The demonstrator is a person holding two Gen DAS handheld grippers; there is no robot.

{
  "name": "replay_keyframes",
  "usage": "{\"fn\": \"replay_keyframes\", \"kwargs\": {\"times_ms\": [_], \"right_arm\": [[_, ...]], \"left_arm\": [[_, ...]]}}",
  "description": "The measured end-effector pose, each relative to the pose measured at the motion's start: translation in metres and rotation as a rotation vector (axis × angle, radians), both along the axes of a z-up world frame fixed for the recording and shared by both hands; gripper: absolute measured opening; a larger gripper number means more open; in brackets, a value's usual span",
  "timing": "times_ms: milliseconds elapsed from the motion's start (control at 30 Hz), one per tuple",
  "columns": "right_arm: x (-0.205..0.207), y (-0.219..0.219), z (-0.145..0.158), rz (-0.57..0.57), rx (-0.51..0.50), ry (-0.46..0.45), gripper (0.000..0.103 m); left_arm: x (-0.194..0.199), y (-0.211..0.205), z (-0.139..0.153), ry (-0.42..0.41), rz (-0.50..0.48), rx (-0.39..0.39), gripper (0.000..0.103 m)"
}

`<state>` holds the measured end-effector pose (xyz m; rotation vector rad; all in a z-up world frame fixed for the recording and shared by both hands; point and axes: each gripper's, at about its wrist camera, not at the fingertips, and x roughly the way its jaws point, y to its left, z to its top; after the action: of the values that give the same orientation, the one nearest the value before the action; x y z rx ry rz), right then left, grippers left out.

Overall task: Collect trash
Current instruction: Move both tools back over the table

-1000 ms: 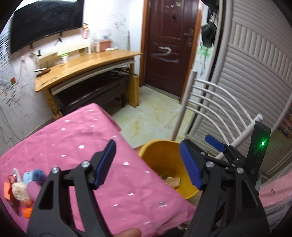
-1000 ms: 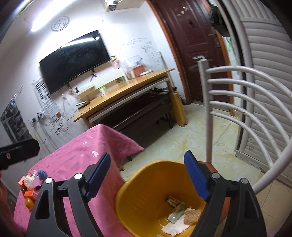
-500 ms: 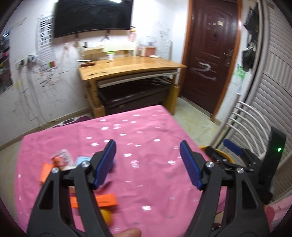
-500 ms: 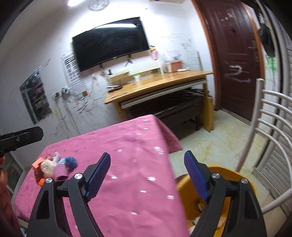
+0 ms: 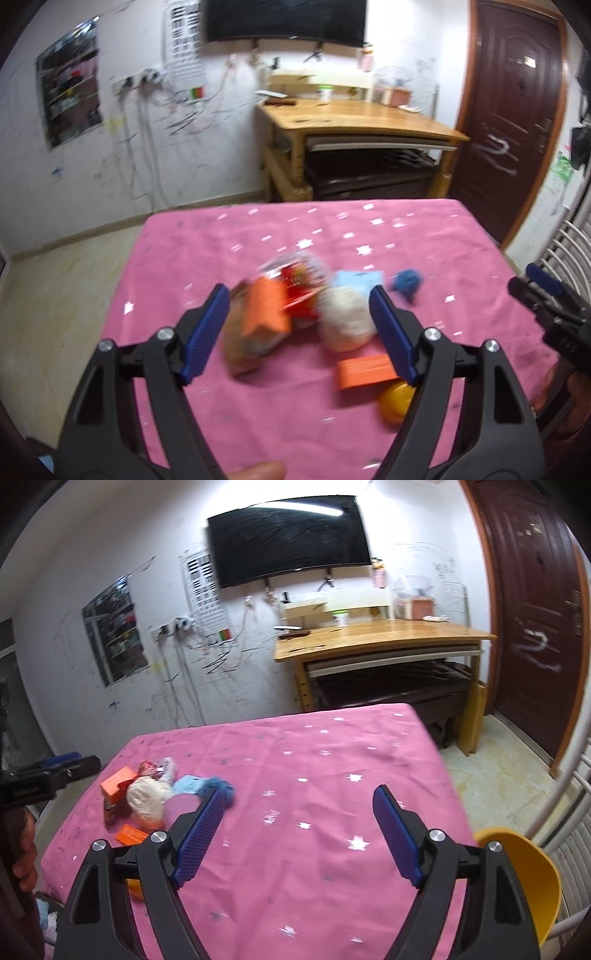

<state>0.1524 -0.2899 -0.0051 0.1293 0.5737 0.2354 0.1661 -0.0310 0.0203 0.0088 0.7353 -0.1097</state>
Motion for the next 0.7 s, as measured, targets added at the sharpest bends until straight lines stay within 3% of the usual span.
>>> {"fn": "replay_keyframes", "kwargs": {"times_ms": [167, 567, 700], "right_arm": [[0.013, 0.028, 0.002, 0.067, -0.014, 0.016, 0.077], [0.042, 0.064, -0.002, 0.133, -0.045, 0.06, 0.077], [0.052, 0.068, -0.007, 0.146, -0.059, 0.083, 0.077]], "left_arm": [[-0.002, 0.029, -0.017, 0.03, 0.03, 0.007, 0.074], [0.009, 0.037, -0.052, 0.076, -0.059, 0.113, 0.074], [0.017, 0.038, -0.064, 0.105, -0.065, 0.127, 0.058]]}}
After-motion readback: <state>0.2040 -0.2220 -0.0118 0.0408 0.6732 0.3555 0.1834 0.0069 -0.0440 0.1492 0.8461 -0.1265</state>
